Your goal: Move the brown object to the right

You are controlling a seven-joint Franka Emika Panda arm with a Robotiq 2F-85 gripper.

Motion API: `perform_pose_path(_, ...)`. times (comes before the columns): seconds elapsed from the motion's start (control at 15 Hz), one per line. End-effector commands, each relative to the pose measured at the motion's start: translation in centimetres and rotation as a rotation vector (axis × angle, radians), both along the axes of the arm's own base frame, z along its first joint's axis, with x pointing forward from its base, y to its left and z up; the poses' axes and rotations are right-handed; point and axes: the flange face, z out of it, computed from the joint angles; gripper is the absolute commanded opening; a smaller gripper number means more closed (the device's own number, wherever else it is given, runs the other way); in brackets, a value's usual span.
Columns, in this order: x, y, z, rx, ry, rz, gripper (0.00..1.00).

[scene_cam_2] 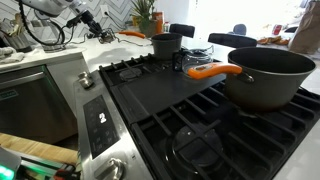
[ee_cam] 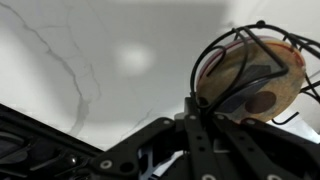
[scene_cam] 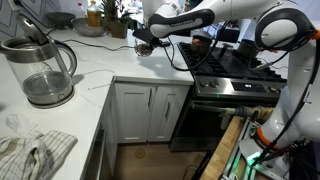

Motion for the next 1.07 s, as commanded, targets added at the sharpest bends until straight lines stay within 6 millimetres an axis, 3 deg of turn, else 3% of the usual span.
perform_pose_path(0.0,0.0,0.3,-0.1,0.001,0.004,0.003,0.06)
perform_pose_path(0.13,0.0,0.6,-0.4,0.002,0.008,0.008,0.06)
perform_pose_path(0.2,0.0,0.6,-0.4,0.002,0.008,0.008,0.02)
perform_pose_path(0.33,0.7,-0.8,-0.2,0.043,0.005,-0.05,0.02)
perform_pose_path(0.73,1.6,-8.8,1.6,0.18,0.011,-0.259,0.02)
perform_pose_path(1.0,2.1,-13.5,1.3,0.267,0.022,-0.377,0.02)
